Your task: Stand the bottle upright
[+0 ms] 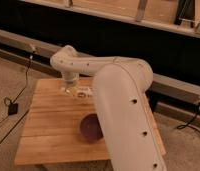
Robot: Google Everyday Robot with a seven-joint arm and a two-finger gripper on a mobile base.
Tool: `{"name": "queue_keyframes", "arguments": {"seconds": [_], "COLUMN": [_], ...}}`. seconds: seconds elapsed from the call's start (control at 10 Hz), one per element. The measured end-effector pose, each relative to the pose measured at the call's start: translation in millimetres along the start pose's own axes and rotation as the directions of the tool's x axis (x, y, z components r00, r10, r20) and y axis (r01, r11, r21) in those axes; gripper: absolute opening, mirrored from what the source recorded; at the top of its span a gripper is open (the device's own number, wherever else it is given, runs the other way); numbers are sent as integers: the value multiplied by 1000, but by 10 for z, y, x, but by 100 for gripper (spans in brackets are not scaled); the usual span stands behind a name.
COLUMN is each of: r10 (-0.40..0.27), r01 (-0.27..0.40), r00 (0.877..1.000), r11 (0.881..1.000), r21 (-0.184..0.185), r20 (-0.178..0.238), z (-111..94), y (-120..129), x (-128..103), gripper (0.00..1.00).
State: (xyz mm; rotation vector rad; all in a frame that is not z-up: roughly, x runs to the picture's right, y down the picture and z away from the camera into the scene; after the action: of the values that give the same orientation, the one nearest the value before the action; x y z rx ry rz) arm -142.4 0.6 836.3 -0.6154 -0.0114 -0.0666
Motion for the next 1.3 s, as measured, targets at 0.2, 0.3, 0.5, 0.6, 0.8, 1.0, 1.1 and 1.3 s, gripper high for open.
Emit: {"name": "queue_keyframes", "arguments": {"seconds": [0.2,0.3,0.5,0.6,0.8,1.0,1.1,1.3], "r10": [-112,-165,-311,-362,-465,-497,-497,-497], "r01": [113,167,315,368,472,504,504,504], "r00": [992,984,940,917,860,838,838,838], "r11": [993,986,949,930,881,863,863,863], "r21": [-14,-19,-12,-4,19,29,30,31], "r20": [49,73,140,166,211,224,225,225], "z": [-300,-432,-831,-976,-1273,-1367,-1368,-1370], "y": [69,112,228,274,380,412,411,408], "x": [-88,-131,-237,-279,-349,-367,-368,-369], "gripper": [3,3,3,3,3,3,3,3]}}
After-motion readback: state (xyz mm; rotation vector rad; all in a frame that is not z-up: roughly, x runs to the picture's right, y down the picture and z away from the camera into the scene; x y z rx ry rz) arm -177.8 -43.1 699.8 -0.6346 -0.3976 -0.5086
